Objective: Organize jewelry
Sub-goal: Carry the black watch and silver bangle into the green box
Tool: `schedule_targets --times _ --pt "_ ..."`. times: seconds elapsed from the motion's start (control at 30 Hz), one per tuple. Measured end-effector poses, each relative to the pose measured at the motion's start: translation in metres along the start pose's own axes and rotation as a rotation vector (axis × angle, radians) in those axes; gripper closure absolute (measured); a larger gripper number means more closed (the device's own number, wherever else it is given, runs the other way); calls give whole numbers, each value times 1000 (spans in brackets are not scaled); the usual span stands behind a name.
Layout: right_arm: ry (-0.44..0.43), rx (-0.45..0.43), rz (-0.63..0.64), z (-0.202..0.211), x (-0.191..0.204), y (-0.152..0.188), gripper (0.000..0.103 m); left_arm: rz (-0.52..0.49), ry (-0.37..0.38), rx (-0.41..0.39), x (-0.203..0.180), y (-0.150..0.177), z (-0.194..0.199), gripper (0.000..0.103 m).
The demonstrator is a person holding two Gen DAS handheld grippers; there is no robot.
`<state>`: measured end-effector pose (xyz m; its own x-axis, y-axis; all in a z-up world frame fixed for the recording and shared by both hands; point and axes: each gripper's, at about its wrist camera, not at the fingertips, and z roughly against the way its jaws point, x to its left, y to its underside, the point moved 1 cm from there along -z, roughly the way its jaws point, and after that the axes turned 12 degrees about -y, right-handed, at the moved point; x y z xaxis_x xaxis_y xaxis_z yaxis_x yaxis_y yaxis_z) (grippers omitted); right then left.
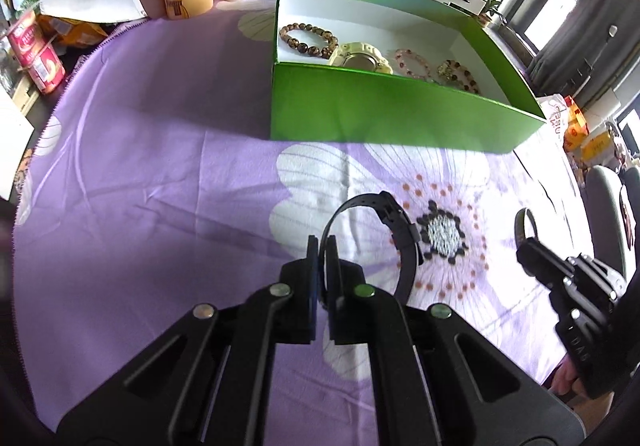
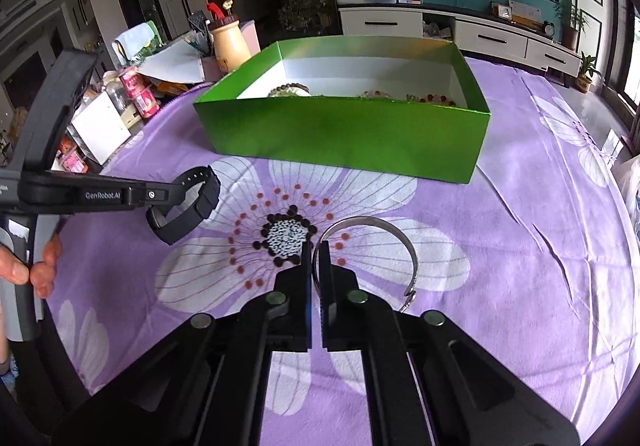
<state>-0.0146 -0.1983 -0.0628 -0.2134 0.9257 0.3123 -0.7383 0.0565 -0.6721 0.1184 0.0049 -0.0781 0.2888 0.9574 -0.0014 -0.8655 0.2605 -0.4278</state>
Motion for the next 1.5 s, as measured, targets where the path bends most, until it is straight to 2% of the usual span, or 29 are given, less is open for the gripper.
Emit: schedule_targets --times 0.2,0.3,0.57,0.83,1.17,1.5 --pt "-32 -44 -5 21 11 3 100 2 17 -6 3 14 12 100" --pt "-36 -65 8 31 15 -2 100 0 14 -28 4 10 21 100" --pt "-20 -123 59 54 25 -30 100 -45 -2 -118 -6 -21 52 100" --pt "0 -155 90 59 21 -61 100 -86 -8 -189 -24 -58 72 100" --pt "22 -159 82 44 2 -94 100 -102 -36 -220 -33 -105 67 100" --pt "49 -114 52 14 -23 -126 100 -91 -46 -174 -41 -149 37 100"
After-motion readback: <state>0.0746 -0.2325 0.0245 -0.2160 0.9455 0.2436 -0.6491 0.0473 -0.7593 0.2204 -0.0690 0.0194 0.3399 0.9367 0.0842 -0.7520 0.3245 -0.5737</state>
